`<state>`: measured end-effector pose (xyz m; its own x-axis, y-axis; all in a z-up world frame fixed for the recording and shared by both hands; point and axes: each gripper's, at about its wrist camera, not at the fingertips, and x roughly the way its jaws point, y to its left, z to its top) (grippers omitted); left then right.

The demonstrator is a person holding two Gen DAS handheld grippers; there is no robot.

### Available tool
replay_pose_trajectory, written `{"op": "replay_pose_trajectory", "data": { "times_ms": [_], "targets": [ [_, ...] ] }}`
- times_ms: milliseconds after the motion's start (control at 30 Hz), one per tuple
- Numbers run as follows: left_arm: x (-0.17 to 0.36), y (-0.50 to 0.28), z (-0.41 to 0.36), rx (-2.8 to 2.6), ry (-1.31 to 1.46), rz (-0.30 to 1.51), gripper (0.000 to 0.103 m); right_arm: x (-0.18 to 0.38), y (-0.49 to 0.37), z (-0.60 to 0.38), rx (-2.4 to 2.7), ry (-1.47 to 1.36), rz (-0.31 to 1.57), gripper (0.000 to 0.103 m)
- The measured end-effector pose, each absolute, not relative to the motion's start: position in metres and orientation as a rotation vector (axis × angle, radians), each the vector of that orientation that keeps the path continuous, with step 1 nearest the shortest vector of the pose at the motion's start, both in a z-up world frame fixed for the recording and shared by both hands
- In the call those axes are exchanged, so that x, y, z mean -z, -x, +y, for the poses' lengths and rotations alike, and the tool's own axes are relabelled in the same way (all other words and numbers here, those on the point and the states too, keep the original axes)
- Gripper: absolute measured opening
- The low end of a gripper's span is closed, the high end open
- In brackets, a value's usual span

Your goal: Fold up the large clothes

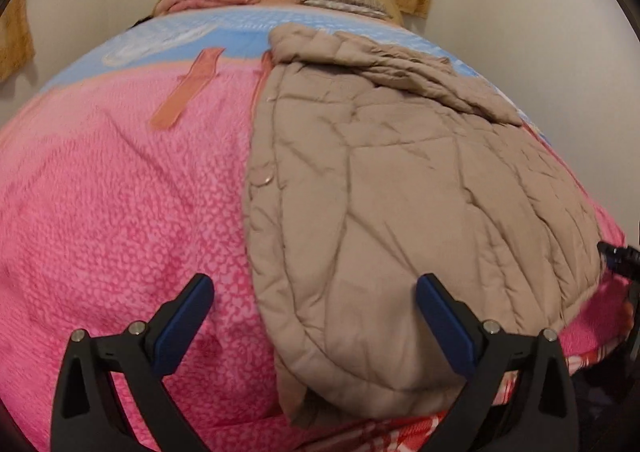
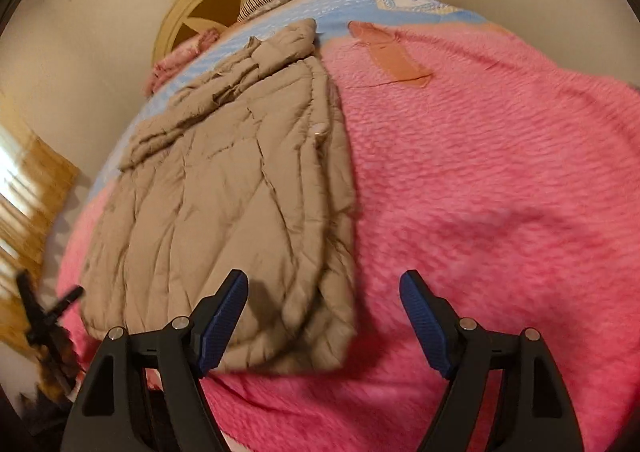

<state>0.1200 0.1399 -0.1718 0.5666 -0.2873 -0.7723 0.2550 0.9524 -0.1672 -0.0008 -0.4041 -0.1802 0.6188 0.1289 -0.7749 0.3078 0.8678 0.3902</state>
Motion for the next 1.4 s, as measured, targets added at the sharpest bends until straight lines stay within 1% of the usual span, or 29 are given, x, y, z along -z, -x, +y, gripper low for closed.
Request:
{"op": "replay_pose_trajectory", "data": {
  "times_ms": [33, 100, 133, 200, 267, 300, 333, 367, 400, 433, 500, 800, 967, 1067, 1200, 1300, 1333, 1400],
  "targets": [
    [0.172, -0.119, 0.140, 0.330, 0.049, 0.911, 0.099, 0.181, -0.002, -0.400, 0.097, -0.520, 0.893, 0.079],
    [0.176, -0.118, 0.135, 0.353, 0.047, 0.917, 0.099, 0.180, -0.004, -0.394, 0.077, -0.508, 0.884, 0.077],
    [0.178, -0.117, 0.134, 0.357, 0.042, 0.923, 0.096, 0.180, -0.004, -0.393, 0.056, -0.524, 0.882, 0.073],
    [0.183, -0.114, 0.132, 0.383, 0.054, 0.924, 0.095, 0.182, -0.003, -0.393, 0.044, -0.543, 0.878, 0.052],
    [0.183, -0.112, 0.131, 0.397, 0.058, 0.910, 0.091, 0.188, -0.004, -0.396, -0.010, -0.621, 0.876, 0.035],
    [0.183, -0.111, 0.130, 0.421, 0.070, 0.908, 0.081, 0.190, -0.005, -0.397, -0.024, -0.650, 0.870, 0.029],
    [0.182, -0.110, 0.130, 0.434, 0.078, 0.903, 0.056, 0.192, -0.005, -0.397, -0.040, -0.671, 0.863, 0.026],
    [0.180, -0.108, 0.129, 0.448, 0.075, 0.903, 0.041, 0.193, -0.005, -0.396, -0.052, -0.678, 0.855, 0.019],
    [0.176, -0.106, 0.128, 0.462, 0.066, 0.889, 0.023, 0.193, -0.004, -0.396, -0.065, -0.685, 0.843, 0.014],
    [0.170, -0.102, 0.128, 0.461, 0.053, 0.867, 0.017, 0.189, -0.002, -0.395, -0.081, -0.691, 0.827, 0.012],
    [0.150, -0.091, 0.131, 0.474, 0.025, 0.809, 0.014, 0.178, 0.005, -0.394, -0.107, -0.696, 0.785, 0.009],
    [0.045, -0.035, 0.173, 0.618, 0.144, 0.586, 0.013, 0.075, 0.072, -0.395, -0.235, -0.697, 0.529, 0.007],
    [0.010, -0.038, 0.183, 0.686, 0.224, 0.524, 0.013, 0.023, 0.085, -0.404, -0.283, -0.729, 0.360, 0.007],
    [0.002, -0.059, 0.180, 0.678, 0.204, 0.516, 0.014, 0.003, 0.066, -0.404, -0.280, -0.716, 0.329, 0.007],
    [0.000, -0.104, 0.174, 0.657, 0.198, 0.536, 0.014, -0.011, 0.012, -0.409, -0.262, -0.726, 0.315, 0.007],
    [0.006, -0.142, 0.170, 0.641, 0.191, 0.579, 0.018, -0.013, -0.038, -0.414, -0.239, -0.749, 0.323, 0.007],
    [0.007, -0.152, 0.171, 0.644, 0.186, 0.589, 0.021, -0.013, -0.051, -0.416, -0.231, -0.752, 0.328, 0.007],
    [0.007, -0.175, 0.171, 0.632, 0.188, 0.622, 0.023, -0.013, -0.080, -0.420, -0.209, -0.751, 0.344, 0.007]
  ]
}}
